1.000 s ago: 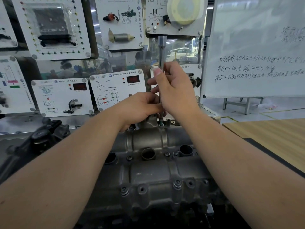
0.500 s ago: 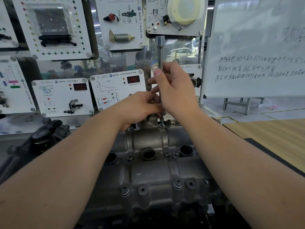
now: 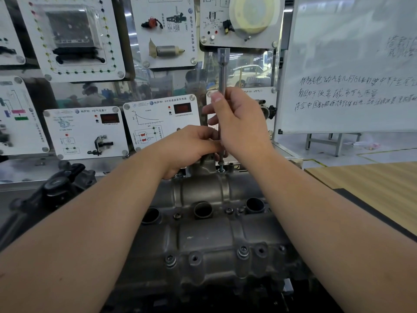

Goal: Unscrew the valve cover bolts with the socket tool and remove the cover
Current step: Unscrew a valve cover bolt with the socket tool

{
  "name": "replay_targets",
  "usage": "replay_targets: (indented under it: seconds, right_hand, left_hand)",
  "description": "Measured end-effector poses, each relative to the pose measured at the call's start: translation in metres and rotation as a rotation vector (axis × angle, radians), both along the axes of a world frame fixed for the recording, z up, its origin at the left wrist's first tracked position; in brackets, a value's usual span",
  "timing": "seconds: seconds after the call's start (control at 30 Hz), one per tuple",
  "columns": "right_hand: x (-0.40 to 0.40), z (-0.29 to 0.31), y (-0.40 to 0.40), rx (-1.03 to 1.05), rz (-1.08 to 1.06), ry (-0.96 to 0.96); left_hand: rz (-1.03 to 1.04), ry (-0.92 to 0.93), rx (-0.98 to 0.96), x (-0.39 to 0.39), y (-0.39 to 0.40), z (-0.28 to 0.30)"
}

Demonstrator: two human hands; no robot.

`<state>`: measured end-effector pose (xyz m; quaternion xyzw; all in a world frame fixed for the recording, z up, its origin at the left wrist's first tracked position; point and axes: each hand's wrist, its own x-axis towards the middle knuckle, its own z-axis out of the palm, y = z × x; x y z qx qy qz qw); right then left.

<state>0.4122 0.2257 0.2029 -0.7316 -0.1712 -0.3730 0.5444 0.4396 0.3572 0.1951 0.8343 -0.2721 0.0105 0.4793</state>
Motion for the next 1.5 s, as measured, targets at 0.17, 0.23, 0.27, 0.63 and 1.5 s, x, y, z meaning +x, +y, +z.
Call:
replay_targets:
  seconds: [0.17, 0.23, 0.27, 0.63, 1.5]
  right_hand:
    - [-0.0015, 0.0009, 0.0020, -0.015, -0.012, 0.024]
    - [-0.0026, 0.0009, 0.0023, -0.006, -0.001, 0.028]
    - [-0.0030, 0.0010, 0.0023, -0.006, 0.002, 0.026]
    - [-0.0020, 0.0016, 0.0031, -0.050, -0.014, 0.035]
    - [-0.0029, 0.0000, 0.0005, -0.126, -0.077, 0.015]
  left_hand:
    - [-0.034, 0.027, -0.023, -0.0011, 0.0024, 0.0009]
    - [-0.023, 0.013, -0.013, -0.0020, 0.0022, 0.0012]
    - [-0.015, 0.010, -0.008, -0.0022, 0.0017, 0.0013]
    - [0.024, 0.041, -0.019, -0.0030, 0.0012, 0.0014]
    - [0.013, 0.018, -0.014, -0.0010, 0.0012, -0.0005]
